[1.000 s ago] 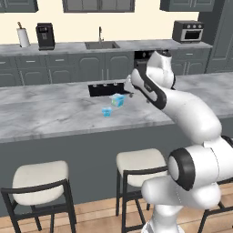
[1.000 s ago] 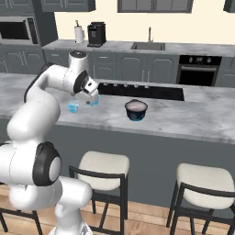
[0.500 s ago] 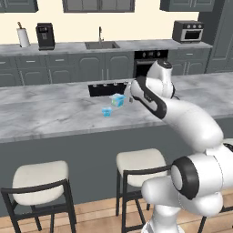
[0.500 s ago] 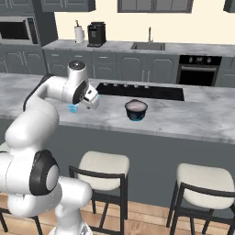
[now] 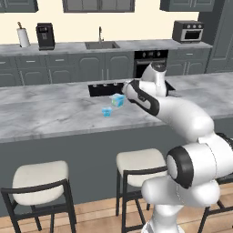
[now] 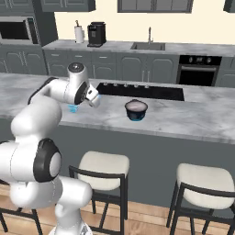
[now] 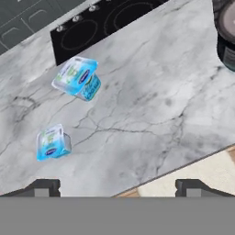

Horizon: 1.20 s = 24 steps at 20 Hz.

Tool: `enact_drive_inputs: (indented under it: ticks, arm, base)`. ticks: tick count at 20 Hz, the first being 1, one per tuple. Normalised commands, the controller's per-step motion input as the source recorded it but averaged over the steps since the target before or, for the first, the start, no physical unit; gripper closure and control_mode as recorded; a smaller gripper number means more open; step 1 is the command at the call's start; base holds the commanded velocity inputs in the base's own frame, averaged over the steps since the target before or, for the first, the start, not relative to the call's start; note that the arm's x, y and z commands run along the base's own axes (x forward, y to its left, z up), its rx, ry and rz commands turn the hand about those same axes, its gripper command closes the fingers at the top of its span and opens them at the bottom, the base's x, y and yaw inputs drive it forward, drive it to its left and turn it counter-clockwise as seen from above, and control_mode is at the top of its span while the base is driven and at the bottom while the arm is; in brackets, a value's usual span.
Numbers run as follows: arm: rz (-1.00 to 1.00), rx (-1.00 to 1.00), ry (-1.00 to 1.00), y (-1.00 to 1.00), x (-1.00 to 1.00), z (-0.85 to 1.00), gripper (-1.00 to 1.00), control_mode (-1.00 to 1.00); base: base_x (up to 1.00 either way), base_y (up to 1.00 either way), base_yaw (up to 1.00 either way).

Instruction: Stack the yogurt containers by placing the smaller containers on top of the larger containers.

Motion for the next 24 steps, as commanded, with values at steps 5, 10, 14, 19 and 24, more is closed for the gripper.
enact_drive_inputs:
  ticks: [5, 10, 14, 19, 24]
  arm:
    - [-0.14, 0.00, -0.01, 0.02, 0.59, -0.07, -1.00, -1.00]
    - [-0.10, 0.00, 0.00, 0.11, 0.63, -0.22, -1.00, -1.00]
    - [-0.09, 0.00, 0.01, 0.13, 0.57, -0.28, -1.00, -1.00]
    - [-0.07, 0.01, 0.00, 0.06, 0.45, -0.22, -1.00, -1.00]
    - [-0.03, 0.00, 0.00, 0.03, 0.26, -0.08, -1.00, -1.00]
  base:
    - [0.00, 0.00, 0.00]
    - [0.00, 0.00, 0.00]
    - [0.00, 0.00, 0.00]
    - [0.00, 0.00, 0.00]
    - [0.00, 0.00, 0.00]
